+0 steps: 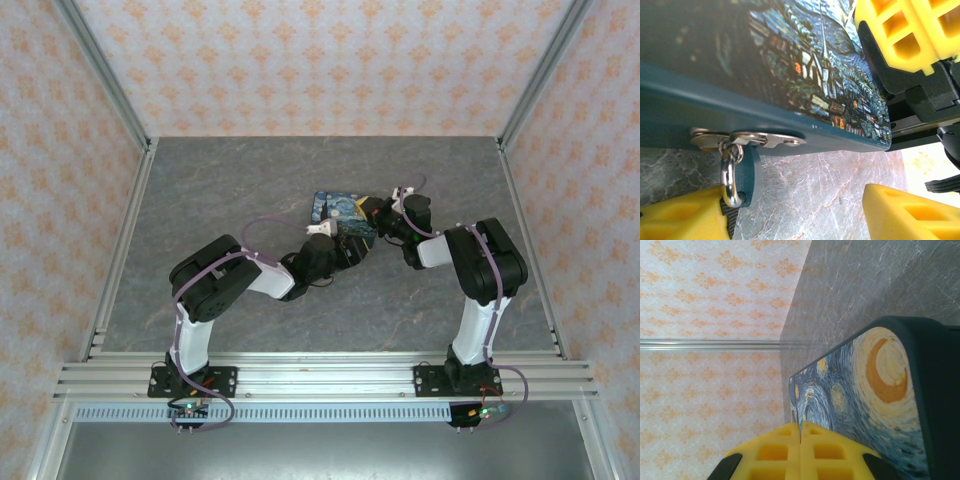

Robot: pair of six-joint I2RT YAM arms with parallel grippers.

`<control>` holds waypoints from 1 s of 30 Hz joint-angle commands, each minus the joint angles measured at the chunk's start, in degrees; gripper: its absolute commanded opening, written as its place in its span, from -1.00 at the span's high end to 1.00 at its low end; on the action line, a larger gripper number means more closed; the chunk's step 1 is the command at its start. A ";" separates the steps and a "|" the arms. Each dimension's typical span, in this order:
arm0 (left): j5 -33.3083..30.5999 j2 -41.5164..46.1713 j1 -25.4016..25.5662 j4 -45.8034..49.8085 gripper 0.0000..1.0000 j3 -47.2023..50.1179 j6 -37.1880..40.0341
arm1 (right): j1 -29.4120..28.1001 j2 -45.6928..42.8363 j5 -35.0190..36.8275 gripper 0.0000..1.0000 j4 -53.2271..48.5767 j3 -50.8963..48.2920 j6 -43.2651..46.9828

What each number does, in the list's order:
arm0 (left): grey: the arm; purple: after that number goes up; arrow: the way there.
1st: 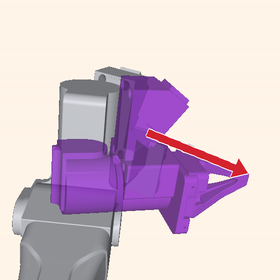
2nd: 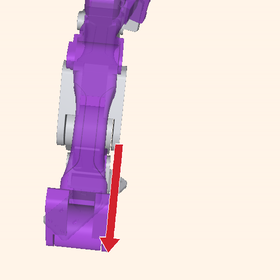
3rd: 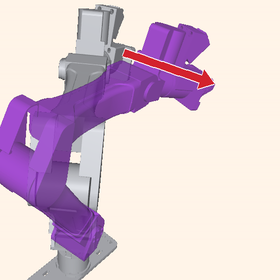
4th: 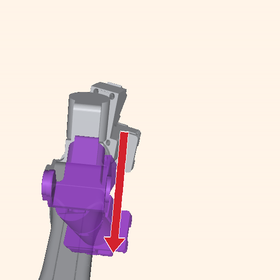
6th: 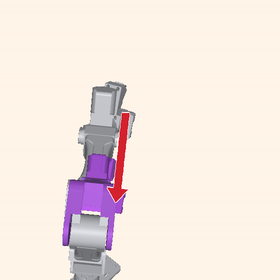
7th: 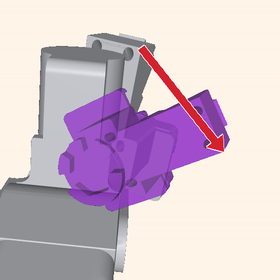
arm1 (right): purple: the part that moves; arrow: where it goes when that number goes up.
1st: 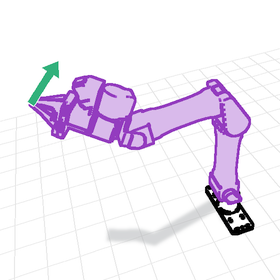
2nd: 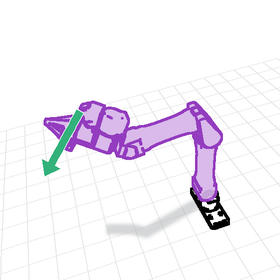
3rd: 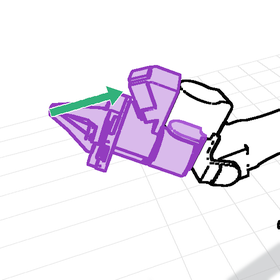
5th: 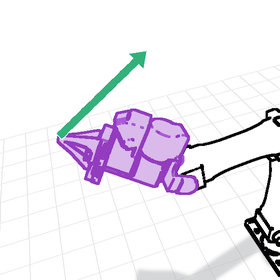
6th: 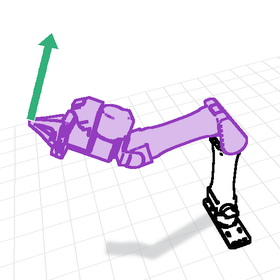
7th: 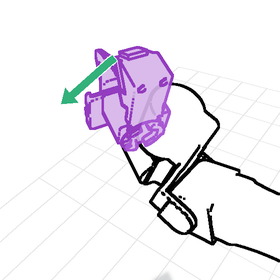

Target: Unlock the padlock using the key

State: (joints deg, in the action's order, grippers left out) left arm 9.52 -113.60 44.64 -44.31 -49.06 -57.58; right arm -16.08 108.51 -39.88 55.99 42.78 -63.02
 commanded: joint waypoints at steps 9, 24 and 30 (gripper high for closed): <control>-6.39 -1.40 -0.23 4.15 -0.01 -0.92 -0.42 | -0.27 2.09 -0.90 1.00 -4.75 -2.53 0.27; -7.34 -1.27 -0.61 4.66 0.29 -0.19 -0.33 | -0.18 2.22 -0.75 1.00 -4.77 -2.71 0.27; -7.48 -0.94 -0.61 4.55 0.37 0.19 -0.43 | -0.18 2.22 -0.78 1.00 -4.84 -2.66 0.32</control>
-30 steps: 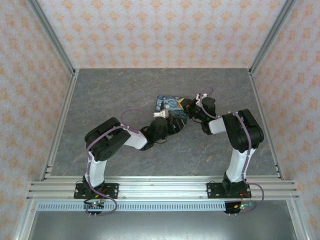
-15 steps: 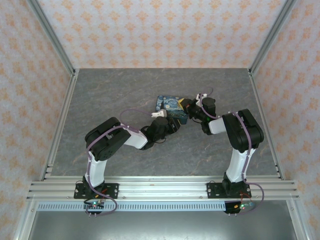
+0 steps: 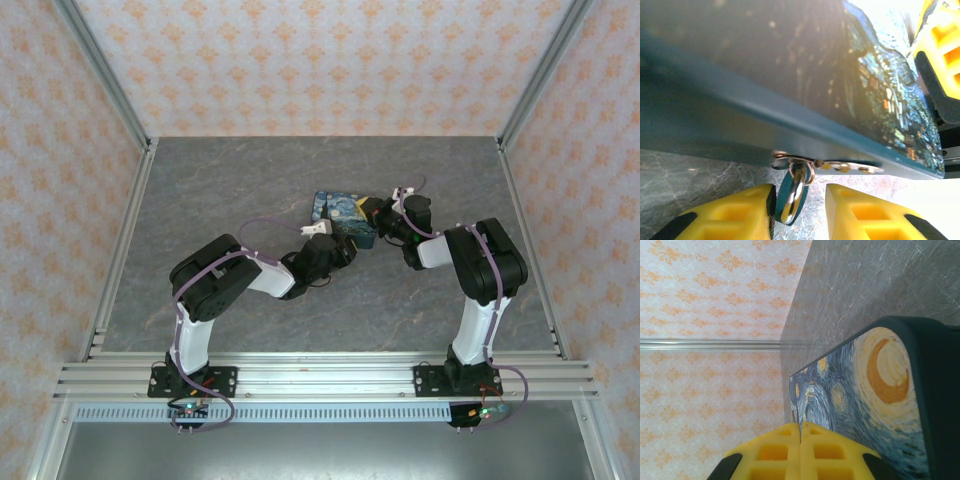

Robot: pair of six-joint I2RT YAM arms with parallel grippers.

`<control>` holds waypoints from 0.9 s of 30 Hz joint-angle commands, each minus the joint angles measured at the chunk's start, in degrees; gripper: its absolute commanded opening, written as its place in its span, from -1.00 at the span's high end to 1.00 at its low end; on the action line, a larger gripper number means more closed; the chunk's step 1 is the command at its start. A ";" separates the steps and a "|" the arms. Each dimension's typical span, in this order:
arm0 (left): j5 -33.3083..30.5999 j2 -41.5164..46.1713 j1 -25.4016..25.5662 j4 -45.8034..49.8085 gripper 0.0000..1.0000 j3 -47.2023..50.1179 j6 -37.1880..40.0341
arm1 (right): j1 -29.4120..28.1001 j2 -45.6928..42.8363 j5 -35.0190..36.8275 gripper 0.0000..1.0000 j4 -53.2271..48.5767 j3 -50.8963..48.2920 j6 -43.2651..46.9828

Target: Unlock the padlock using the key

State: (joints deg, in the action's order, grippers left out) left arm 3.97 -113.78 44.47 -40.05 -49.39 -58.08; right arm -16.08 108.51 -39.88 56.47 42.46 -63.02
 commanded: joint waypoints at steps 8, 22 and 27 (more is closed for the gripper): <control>-2.20 -0.74 -0.64 0.40 0.47 0.42 -0.01 | -0.17 2.21 -0.74 1.00 -5.49 -2.29 0.35; -0.39 -1.45 -1.38 0.85 0.80 -0.69 0.08 | -0.14 1.99 -0.90 1.00 -6.41 -1.77 0.47; 0.27 -1.89 -1.58 4.65 0.77 -2.42 1.46 | -0.17 1.91 -0.75 1.00 -6.73 -1.92 0.63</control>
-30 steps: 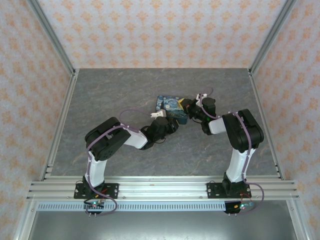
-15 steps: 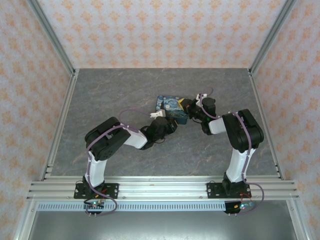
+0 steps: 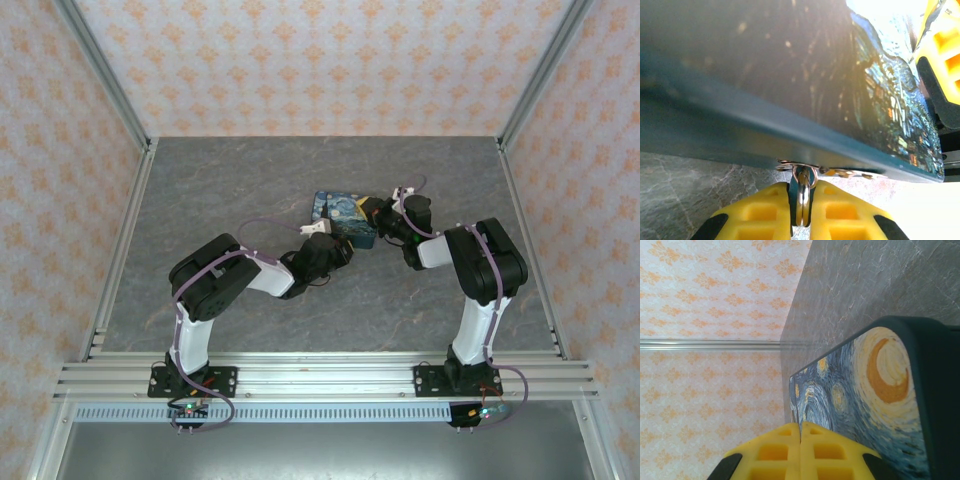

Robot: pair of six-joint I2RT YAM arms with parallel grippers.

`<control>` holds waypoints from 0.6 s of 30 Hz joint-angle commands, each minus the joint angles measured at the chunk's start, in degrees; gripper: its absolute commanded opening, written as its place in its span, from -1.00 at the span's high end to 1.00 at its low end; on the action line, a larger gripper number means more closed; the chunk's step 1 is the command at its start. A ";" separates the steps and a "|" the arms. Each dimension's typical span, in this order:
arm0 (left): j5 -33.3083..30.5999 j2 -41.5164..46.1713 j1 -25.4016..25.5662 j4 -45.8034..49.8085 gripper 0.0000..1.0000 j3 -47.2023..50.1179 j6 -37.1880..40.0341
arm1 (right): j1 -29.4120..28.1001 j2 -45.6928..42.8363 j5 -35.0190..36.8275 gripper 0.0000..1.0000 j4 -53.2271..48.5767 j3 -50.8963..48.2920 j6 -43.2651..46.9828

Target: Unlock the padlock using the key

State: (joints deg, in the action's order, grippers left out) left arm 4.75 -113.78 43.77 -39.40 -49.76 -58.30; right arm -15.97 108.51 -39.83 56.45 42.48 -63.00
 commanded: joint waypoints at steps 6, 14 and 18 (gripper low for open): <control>-0.59 -2.76 -0.88 5.65 0.55 -2.70 2.09 | -0.25 1.66 -0.68 1.00 -6.70 -2.35 0.60; -3.13 -3.73 -0.88 4.54 0.58 -1.95 0.66 | -0.29 1.53 -0.51 1.00 -6.79 -2.71 0.60; -3.92 -3.56 -0.83 3.97 0.67 -1.30 0.39 | -0.29 1.32 -0.51 1.00 -6.79 -2.92 0.66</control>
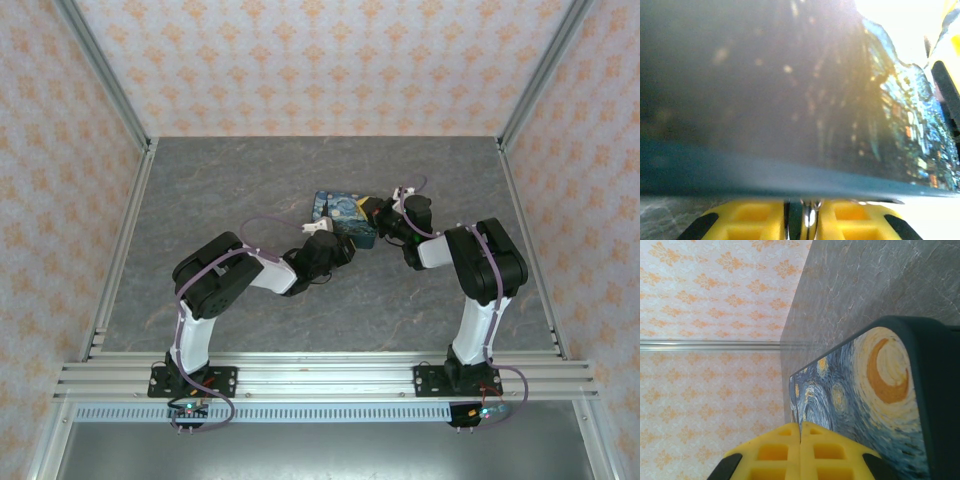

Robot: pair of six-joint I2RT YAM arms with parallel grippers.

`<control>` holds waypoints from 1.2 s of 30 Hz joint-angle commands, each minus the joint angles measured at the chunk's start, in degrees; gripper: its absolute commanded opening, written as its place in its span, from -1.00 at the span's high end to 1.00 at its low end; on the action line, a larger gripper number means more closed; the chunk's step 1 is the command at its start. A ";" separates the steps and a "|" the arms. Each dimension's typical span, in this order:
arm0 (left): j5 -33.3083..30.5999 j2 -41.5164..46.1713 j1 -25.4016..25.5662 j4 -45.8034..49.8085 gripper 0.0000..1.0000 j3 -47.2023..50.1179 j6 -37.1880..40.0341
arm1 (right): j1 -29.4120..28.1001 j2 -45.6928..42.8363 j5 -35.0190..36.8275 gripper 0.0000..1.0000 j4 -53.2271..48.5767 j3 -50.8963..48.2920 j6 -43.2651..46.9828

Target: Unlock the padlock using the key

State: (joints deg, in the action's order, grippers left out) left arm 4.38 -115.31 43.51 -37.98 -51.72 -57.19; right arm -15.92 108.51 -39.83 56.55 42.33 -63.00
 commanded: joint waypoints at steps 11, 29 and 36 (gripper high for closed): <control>-0.40 0.00 -1.50 3.56 1.00 1.09 -1.79 | -0.34 -3.16 -1.21 1.00 -8.28 -2.83 1.12; 25.99 5.53 -8.63 12.71 1.00 -4.41 -2.64 | -1.69 -35.70 0.24 1.00 -17.86 -21.20 4.05; 30.34 9.32 -10.85 10.50 1.00 -2.73 -7.15 | -7.73 -39.32 5.99 1.00 -18.67 -26.26 3.16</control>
State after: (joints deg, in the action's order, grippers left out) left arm 31.22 -109.47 33.65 -26.33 -54.68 -61.80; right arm -21.43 70.15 -37.65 38.24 17.15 -60.18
